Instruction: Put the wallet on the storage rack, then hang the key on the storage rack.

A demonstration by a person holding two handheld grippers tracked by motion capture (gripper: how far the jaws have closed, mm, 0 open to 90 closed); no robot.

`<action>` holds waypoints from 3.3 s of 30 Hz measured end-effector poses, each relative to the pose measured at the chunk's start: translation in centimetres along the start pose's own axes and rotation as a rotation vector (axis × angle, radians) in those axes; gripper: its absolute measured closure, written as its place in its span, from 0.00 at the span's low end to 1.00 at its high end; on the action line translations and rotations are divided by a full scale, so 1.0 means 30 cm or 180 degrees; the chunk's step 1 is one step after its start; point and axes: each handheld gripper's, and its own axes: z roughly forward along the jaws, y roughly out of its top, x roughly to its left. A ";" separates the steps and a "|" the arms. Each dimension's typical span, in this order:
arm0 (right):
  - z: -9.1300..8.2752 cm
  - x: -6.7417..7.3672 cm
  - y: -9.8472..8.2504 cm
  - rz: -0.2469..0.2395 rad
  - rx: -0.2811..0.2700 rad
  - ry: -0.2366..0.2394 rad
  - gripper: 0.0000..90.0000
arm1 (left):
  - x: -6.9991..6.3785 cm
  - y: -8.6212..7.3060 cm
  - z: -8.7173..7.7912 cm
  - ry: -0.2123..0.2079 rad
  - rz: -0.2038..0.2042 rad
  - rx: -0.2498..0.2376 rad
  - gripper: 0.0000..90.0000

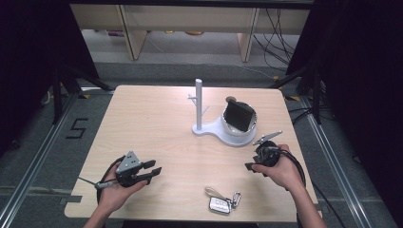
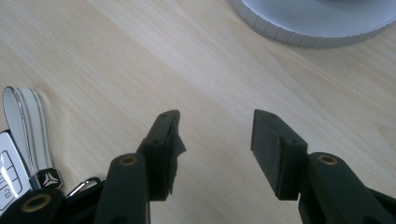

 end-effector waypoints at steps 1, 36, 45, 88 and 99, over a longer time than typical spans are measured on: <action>-0.003 -0.002 -0.002 -0.0030 -0.0002 0.0019 0.58 | -0.002 0.000 0.001 -0.0004 -0.0002 -0.0004 0.66; 0.009 0.074 -0.112 0.0009 0.0152 0.0298 0.75 | -0.325 0.156 0.222 -0.1197 0.0677 0.0350 0.56; 0.015 0.129 -0.155 0.0005 0.0561 0.0435 1.00 | -0.342 0.149 0.249 -0.1230 0.0746 0.0429 0.67; 0.110 0.264 -0.129 -0.0076 0.0964 0.0813 1.00 | -0.321 0.093 0.380 -0.1260 0.0517 0.0882 0.92; 0.156 0.218 -0.027 0.0043 0.0804 0.0629 1.00 | -0.353 0.091 0.369 -0.1394 0.0526 0.0886 0.91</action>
